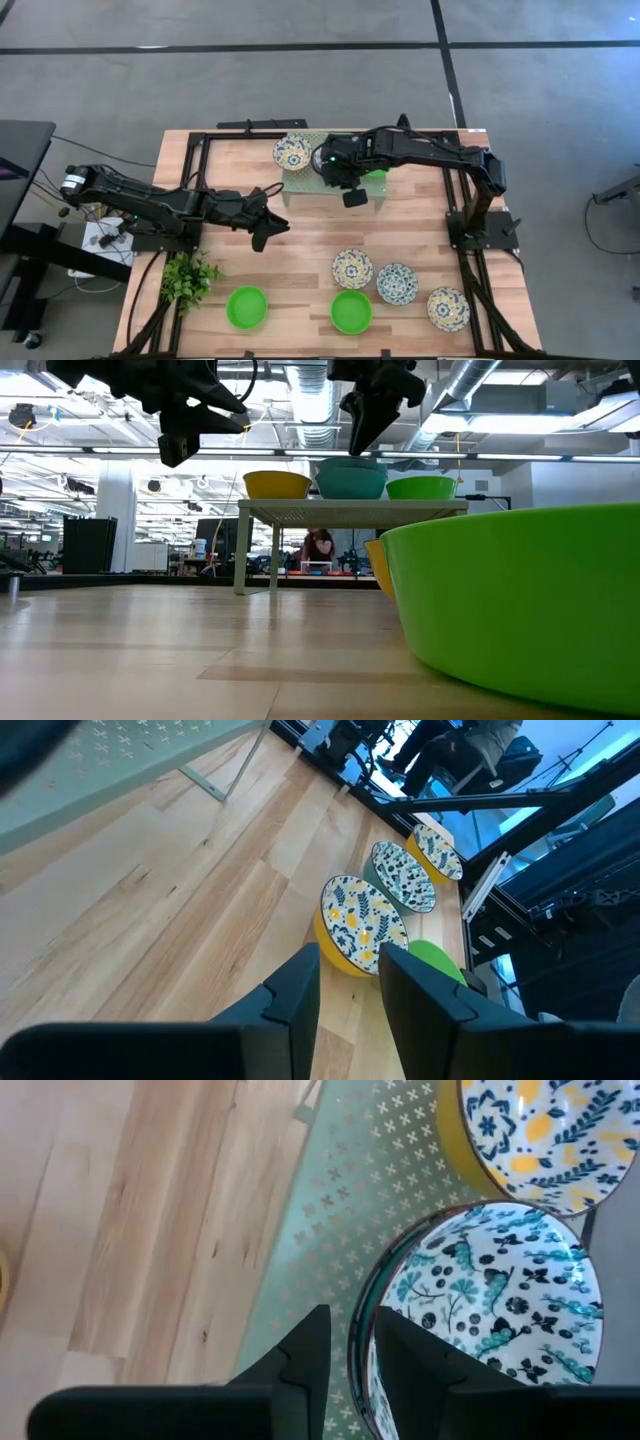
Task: Pick & Place Mini bowls
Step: Stack the yellow patterned bowl on the yellow patterned bowl on the shelf
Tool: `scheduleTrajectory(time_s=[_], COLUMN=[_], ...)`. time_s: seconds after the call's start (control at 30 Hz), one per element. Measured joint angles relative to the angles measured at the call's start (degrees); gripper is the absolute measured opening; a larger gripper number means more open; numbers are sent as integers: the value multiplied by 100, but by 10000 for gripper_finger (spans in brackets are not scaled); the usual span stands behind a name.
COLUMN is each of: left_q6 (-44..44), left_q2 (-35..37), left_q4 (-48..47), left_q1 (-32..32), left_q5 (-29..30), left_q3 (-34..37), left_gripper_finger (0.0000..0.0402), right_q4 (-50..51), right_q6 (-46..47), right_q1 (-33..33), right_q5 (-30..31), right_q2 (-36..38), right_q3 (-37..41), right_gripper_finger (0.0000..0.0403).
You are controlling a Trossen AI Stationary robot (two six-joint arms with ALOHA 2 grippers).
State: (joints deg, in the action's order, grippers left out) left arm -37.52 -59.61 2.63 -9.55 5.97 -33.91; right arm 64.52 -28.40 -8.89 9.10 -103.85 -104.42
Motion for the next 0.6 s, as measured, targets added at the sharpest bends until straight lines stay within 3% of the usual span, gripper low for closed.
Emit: scheduleTrajectory(time_s=[0.3, 0.47, 0.6], left_q6=[0, 119, 539], left_q2=[0, -1, -1], left_q4=[2, 25, 121], left_q1=[-1, -9, -70], left_q5=[-2, -2, -1], left_q3=[-4, -4, -9], left_gripper_finger=[106, 106, 106], right_q4=[537, 1210, 1587], right_q6=[63, 717, 1251], right_q1=[469, 1000, 1404], right_q5=[488, 709, 594], right_q2=[229, 508, 1027], right_q3=[-474, -1094, -1124], right_gripper_finger=[77, 72, 62])
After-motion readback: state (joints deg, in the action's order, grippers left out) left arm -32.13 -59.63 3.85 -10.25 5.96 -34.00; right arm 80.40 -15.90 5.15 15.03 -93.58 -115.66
